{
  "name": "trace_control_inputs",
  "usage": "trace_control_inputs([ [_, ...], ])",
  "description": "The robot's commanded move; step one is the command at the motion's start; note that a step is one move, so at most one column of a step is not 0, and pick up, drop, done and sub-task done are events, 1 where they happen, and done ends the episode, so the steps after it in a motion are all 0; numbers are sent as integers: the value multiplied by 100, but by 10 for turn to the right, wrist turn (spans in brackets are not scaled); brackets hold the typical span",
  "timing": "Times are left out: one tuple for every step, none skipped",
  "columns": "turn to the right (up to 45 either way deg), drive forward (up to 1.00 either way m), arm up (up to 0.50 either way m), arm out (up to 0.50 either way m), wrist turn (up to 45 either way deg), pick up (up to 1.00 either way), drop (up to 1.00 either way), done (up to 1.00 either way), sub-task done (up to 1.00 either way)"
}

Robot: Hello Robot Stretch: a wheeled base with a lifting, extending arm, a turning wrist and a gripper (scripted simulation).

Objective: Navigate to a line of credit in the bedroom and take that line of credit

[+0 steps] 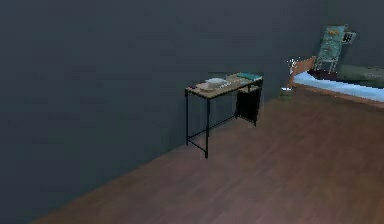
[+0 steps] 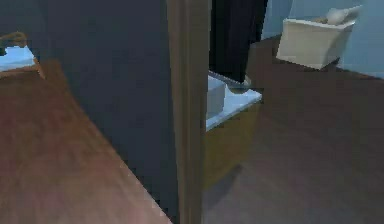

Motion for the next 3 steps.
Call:
trace_control_inputs([
  [300,0,0,0,0,0,0,0,0],
  [0,100,0,0,0,0,0,0,0],
  [30,0,0,0,0,0,0,0,0],
])
